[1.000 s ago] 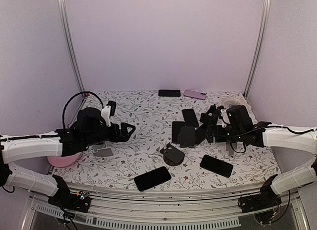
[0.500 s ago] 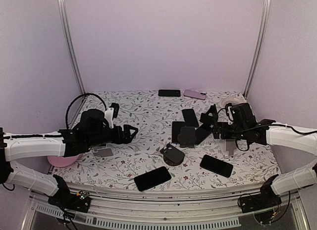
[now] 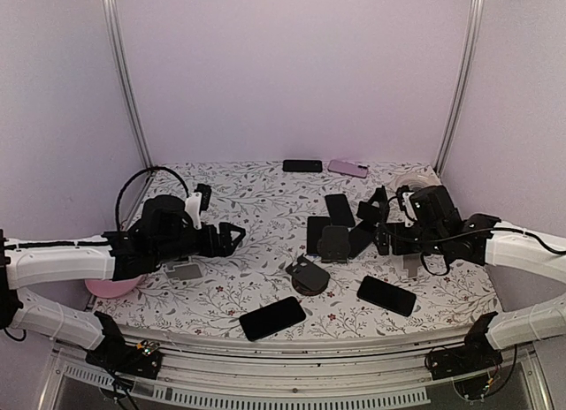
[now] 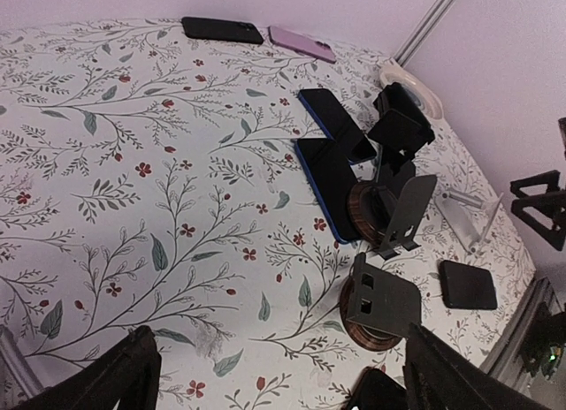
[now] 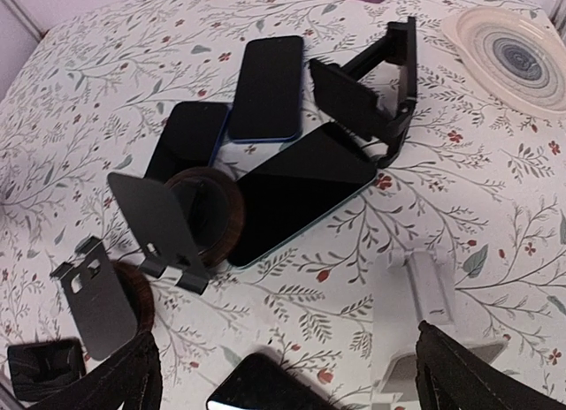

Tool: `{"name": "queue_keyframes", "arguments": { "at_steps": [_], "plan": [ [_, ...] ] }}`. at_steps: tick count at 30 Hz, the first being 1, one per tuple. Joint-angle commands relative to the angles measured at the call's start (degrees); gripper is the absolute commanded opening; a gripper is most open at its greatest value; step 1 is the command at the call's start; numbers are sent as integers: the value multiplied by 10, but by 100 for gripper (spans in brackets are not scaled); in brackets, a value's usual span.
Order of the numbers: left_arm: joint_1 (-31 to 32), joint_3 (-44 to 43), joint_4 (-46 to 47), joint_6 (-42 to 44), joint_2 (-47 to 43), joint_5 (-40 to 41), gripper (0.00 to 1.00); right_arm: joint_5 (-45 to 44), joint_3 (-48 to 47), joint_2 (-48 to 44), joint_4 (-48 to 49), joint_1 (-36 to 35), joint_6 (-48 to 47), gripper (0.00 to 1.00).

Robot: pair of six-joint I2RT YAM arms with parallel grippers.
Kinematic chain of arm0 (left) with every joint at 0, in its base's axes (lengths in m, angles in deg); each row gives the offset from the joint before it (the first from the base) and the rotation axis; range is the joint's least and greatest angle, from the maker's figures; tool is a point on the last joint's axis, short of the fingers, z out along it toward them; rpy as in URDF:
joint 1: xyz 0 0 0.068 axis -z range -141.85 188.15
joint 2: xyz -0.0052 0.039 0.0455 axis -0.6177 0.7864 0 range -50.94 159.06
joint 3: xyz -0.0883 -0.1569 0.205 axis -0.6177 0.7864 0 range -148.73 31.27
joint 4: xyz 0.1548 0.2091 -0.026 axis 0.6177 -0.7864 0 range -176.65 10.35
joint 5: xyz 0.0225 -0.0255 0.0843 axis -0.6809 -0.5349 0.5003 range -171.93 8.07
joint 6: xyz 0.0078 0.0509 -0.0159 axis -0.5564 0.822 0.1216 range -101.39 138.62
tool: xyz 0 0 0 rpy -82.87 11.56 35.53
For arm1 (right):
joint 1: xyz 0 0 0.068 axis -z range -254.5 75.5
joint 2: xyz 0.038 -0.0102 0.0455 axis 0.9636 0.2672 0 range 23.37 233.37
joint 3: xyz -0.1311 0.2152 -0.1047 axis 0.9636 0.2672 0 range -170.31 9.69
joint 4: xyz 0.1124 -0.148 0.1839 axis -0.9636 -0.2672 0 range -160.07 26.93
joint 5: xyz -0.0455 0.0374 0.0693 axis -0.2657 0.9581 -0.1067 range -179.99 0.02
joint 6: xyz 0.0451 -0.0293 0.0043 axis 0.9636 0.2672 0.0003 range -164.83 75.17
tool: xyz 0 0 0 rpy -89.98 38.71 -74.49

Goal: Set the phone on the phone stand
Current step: Move the phone to the corner of the board.

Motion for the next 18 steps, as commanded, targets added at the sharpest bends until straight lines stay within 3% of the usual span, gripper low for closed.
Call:
{"name": "queue_keyframes", "arguments": {
  "at_steps": [1,8,18],
  "plan": [
    [7,3,-2,-5,-12,2,96,17,30,-33,-32,-59,44,100],
    [8,6,-6,-10,-13,-3,96,21,67,11,10,-126,86,99],
    [8,-9,-27,-16,-12,1,96,47,109,63,71,-139,96,99]
  ]
}}
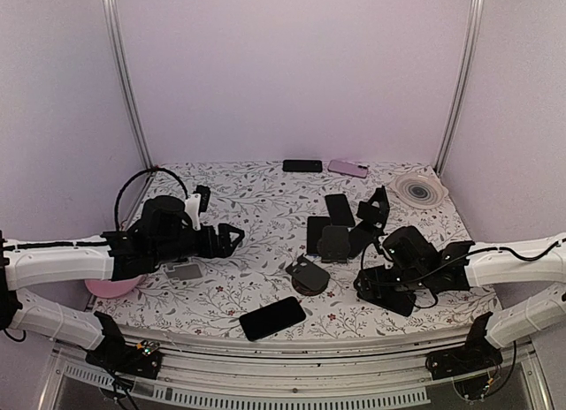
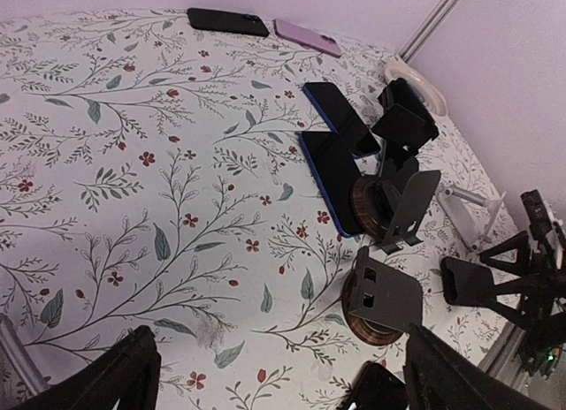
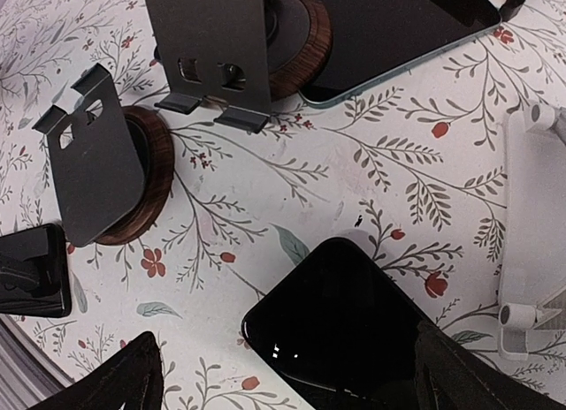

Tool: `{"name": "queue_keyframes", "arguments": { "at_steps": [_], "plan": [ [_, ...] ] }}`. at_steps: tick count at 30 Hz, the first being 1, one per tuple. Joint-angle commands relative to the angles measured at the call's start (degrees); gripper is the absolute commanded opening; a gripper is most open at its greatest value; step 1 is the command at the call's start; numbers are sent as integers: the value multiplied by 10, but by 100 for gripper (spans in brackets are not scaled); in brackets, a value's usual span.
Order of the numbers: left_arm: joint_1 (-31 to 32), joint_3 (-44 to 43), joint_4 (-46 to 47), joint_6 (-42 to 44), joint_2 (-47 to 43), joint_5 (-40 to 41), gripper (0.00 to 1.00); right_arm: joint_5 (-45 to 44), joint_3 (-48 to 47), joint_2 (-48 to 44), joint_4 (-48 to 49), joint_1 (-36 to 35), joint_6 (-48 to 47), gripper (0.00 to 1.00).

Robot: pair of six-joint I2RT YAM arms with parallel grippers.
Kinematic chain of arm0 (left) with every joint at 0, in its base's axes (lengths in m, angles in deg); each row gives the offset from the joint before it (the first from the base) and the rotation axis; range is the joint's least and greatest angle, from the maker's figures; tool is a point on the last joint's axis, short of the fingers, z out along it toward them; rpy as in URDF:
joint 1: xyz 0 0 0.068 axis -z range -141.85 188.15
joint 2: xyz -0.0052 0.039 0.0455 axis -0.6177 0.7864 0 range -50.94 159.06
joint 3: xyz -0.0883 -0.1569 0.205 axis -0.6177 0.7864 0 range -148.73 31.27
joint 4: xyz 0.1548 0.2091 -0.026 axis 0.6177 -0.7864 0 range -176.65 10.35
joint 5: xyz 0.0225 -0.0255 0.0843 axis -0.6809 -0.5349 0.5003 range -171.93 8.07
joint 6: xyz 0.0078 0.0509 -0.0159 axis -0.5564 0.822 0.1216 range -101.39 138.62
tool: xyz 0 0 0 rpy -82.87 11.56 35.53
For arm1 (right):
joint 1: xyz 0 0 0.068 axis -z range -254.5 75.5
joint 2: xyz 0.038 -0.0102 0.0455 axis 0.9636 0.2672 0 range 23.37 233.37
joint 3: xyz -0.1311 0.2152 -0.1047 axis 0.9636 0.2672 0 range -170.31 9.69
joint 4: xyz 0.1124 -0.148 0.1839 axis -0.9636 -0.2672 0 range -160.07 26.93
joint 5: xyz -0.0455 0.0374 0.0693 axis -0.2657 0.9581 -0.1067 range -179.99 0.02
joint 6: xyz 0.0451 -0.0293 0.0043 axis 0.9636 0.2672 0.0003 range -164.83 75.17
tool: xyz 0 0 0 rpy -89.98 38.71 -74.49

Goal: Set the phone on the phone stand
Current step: Move the phone to the corner of the board.

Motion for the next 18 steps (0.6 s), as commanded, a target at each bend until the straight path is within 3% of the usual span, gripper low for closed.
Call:
{"name": "queue_keyframes", "arguments": {
  "at_steps": [1,10,18],
  "plan": [
    [9,-11,-8,-8,-5,1,96,10,25,17,44,-4,15,99],
    [13,-12,-4,-11,-1,2,96,-46,53,17,55,-1,61,99],
    [13,-5,-1,-5,-15,8,96,-20,64,50,71,34,89,99]
  ]
}}
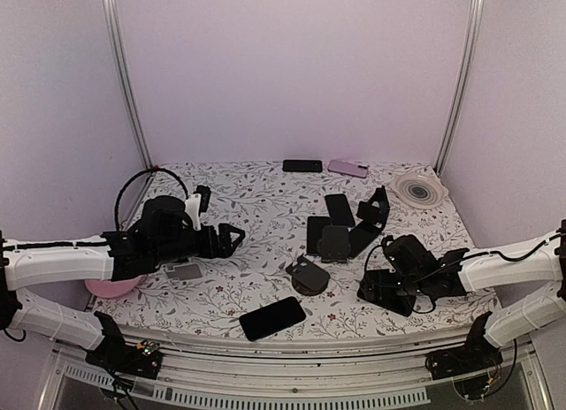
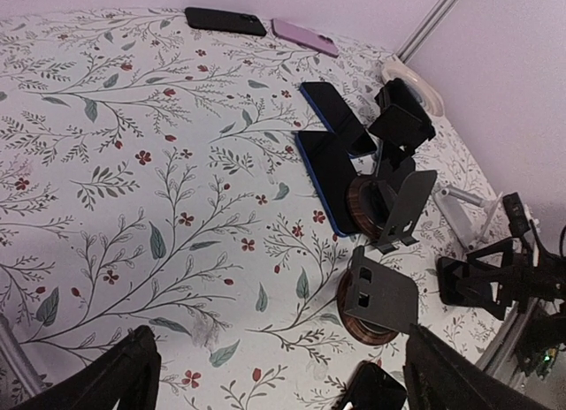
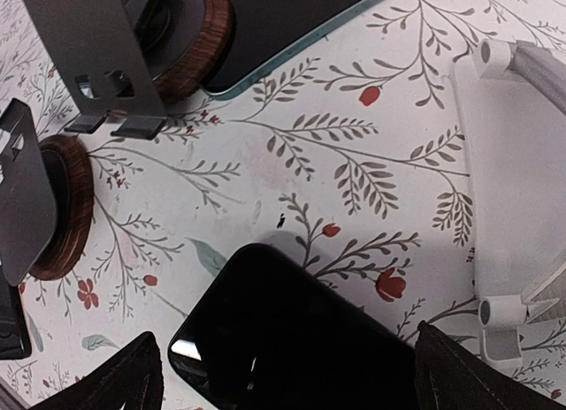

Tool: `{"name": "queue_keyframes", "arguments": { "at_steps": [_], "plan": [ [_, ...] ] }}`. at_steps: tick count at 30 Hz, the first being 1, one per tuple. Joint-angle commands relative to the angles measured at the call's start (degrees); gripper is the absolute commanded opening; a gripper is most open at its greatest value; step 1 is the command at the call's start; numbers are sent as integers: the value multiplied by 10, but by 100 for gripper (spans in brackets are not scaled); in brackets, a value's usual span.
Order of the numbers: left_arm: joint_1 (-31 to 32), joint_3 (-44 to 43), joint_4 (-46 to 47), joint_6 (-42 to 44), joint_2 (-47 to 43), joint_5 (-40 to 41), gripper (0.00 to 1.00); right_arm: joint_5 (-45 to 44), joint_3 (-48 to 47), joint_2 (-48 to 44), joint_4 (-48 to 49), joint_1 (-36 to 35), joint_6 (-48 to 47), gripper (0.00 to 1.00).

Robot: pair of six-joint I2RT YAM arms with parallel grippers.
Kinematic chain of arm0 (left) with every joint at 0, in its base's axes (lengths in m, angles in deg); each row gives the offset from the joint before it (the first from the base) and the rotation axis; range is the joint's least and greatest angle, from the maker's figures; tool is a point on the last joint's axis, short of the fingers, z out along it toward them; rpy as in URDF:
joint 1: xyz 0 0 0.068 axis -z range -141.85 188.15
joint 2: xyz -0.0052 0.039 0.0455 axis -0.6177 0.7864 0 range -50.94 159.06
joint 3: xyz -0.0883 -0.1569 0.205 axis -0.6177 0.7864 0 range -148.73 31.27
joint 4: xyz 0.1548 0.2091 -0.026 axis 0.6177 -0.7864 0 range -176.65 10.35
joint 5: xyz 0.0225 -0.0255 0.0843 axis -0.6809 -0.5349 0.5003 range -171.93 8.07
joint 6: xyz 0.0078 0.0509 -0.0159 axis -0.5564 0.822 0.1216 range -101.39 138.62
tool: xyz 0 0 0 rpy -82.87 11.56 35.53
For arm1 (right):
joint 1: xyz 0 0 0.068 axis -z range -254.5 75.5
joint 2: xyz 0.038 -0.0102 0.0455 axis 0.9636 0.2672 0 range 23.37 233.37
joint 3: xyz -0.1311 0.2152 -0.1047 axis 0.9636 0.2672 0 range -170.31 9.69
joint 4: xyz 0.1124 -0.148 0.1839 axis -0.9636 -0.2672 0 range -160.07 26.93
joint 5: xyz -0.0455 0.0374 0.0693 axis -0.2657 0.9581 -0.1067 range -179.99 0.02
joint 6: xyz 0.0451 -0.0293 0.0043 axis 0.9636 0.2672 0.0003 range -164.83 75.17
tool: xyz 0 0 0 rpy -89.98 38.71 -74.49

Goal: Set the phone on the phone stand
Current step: Move the phone to the corner of the board.

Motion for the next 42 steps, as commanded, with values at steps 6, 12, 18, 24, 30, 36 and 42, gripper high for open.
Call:
{"name": "queue_keyframes", "arguments": {
  "at_steps": [6,12,18,24,30,36,42],
  "plan": [
    [9,2,9,6,-14,9,96,41,14,23,8,12,25,99],
    [9,11,19,6,-19,8,97,47,13,25,-11,-32,45,99],
    [9,16,22,5,-22,8,97,28,15,2,-37,-46,65,99],
    [9,17,21,6,-27,8,97,-49,6,-76,-129,-46,133,99],
    [9,19,24,5,-26,5,97,-76,31,-174,-211,-46,228,99],
    [9,20,27,3,-28,4,97,-67,71,-240,-258,-46,324,99],
    [9,22,31,2,-27,3,97,-42,83,-263,-238,-46,342,99]
  ]
}}
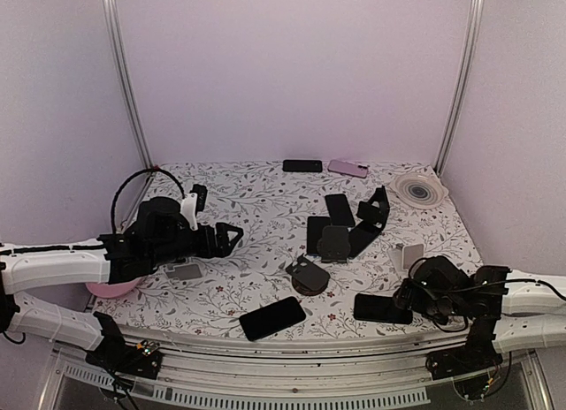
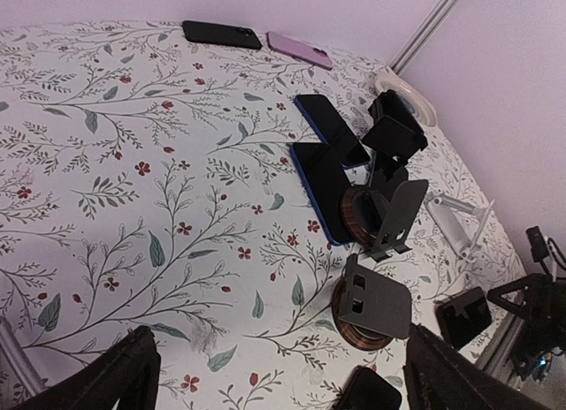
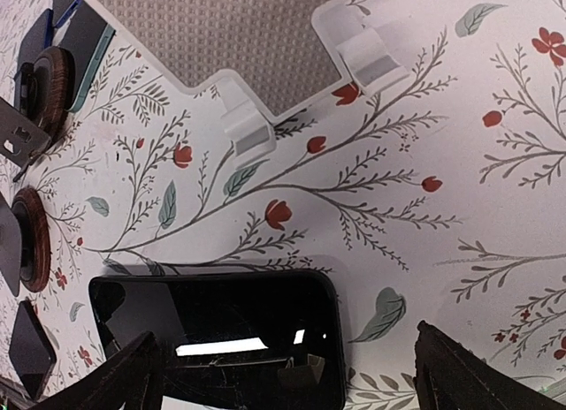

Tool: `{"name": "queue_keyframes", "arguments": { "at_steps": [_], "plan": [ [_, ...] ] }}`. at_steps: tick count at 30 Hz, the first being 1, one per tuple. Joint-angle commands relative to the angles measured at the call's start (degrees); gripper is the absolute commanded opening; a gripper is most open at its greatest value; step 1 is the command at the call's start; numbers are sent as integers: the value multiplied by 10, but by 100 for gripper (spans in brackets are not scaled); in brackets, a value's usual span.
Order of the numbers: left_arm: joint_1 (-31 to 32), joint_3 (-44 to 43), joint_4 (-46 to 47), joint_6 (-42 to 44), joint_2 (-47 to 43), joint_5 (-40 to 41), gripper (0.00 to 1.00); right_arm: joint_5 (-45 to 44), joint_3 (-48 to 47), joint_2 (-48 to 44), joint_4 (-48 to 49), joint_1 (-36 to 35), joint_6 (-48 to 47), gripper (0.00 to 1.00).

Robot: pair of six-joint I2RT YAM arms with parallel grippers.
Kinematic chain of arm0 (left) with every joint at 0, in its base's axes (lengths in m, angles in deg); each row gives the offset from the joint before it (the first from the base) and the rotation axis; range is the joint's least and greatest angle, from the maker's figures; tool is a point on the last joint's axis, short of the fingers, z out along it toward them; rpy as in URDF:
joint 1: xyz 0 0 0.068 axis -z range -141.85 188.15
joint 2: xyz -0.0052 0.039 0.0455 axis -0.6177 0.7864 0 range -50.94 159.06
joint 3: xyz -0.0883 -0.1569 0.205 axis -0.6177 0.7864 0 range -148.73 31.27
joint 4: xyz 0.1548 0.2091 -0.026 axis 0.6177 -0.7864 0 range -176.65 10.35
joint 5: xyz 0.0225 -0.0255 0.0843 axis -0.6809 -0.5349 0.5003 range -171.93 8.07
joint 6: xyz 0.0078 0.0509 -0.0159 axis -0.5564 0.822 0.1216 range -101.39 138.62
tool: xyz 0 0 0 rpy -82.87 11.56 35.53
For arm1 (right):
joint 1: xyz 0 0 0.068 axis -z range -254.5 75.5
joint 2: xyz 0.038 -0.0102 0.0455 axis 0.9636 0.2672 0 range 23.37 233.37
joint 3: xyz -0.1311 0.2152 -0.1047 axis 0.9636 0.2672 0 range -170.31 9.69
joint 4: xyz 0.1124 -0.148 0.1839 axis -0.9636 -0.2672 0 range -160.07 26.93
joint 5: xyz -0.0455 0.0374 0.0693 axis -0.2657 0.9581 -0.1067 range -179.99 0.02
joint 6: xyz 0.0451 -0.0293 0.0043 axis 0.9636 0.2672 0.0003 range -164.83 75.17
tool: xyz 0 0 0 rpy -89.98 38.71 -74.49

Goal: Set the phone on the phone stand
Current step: Move the phone to the corner of the board.

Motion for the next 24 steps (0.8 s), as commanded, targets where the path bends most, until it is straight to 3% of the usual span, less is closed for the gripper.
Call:
{"name": "queue_keyframes", "arguments": {
  "at_steps": [1,8,12,16,20,24],
  "plan": [
    [8,7,15,1,-7,-1,97,28,12,-2,32,-3,21,99],
    [8,6,16,2,-4,-1,97,131,25,84,144,-6,3,99],
    [9,7,16,4,-6,2,97,144,22,102,194,-59,36,99],
    [9,7,17,4,-4,0,97,124,-30,152,208,-129,68,99],
    [9,6,16,4,-7,-1,97,59,-83,189,133,-140,52,99],
    [9,8,11,7,-14,2,97,-11,-110,181,100,-128,-50,99]
  ]
}}
